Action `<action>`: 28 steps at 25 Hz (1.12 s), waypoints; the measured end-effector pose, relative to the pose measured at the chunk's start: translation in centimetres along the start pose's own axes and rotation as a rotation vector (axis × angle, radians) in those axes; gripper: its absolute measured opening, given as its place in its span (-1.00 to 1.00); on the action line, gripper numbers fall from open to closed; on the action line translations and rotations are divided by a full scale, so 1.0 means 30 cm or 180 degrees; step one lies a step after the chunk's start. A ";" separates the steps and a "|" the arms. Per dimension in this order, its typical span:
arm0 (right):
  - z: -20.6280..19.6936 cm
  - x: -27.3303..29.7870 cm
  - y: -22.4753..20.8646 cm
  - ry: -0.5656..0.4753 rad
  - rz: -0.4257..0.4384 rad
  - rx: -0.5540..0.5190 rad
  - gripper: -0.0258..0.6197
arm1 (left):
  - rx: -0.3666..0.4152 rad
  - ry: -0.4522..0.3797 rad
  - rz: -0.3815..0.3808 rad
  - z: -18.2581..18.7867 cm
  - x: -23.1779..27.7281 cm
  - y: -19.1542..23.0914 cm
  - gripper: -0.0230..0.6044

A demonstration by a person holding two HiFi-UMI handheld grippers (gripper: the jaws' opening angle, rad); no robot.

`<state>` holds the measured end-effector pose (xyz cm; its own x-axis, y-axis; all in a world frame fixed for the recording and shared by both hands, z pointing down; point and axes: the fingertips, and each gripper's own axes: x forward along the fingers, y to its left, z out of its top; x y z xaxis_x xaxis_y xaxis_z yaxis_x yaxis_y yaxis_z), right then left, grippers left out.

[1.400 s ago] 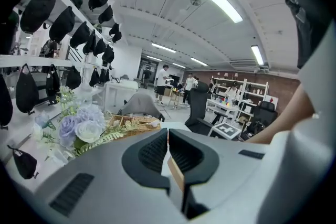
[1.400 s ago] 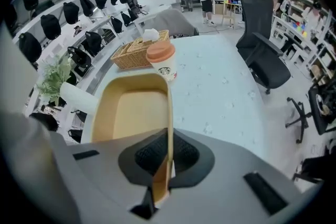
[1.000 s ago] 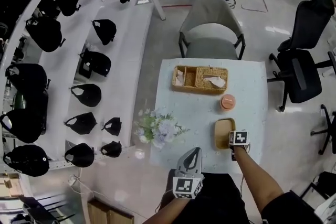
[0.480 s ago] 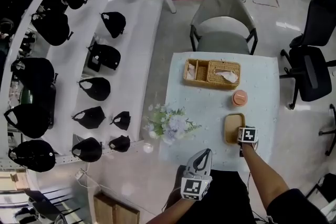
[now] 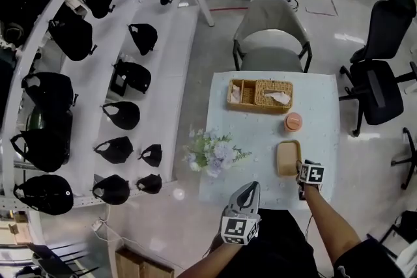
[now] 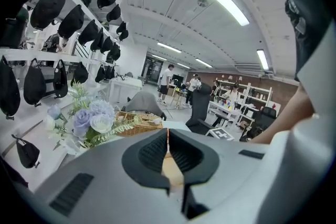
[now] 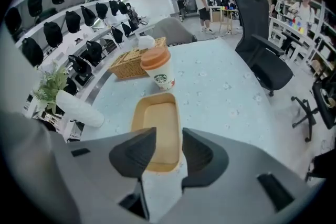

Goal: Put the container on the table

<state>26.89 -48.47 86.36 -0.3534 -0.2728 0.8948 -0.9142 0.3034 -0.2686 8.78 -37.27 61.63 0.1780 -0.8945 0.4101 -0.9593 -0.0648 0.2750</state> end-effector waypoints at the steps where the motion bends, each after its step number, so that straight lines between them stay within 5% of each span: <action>1: -0.005 -0.027 0.013 -0.0030 0.0012 0.0011 -0.45 | 0.0009 -0.0006 -0.0030 0.007 -0.010 0.003 -0.89; 8: -0.001 -0.274 0.156 -0.0390 0.0158 -0.0053 -0.61 | 0.0012 -0.0076 -0.0298 0.065 -0.083 0.013 -0.89; 11: -0.001 -0.410 0.227 -0.0643 0.0204 -0.0014 -0.87 | -0.0057 -0.0067 -0.0493 0.090 -0.134 0.022 -0.89; 21: -0.039 -0.716 0.486 -0.1241 0.0300 -0.0285 -0.92 | 0.0082 -0.0155 -0.0494 0.184 -0.244 0.123 -0.89; 28: -0.020 -0.856 0.630 -0.1731 0.0275 -0.0359 -0.92 | 0.0288 -0.0125 -0.0745 0.224 -0.285 0.107 -0.89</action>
<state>18.80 -35.18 58.52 -0.5047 -0.6650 0.5505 -0.8611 0.4331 -0.2662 2.69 -32.81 53.15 0.3906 -0.8669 0.3097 -0.9089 -0.3099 0.2789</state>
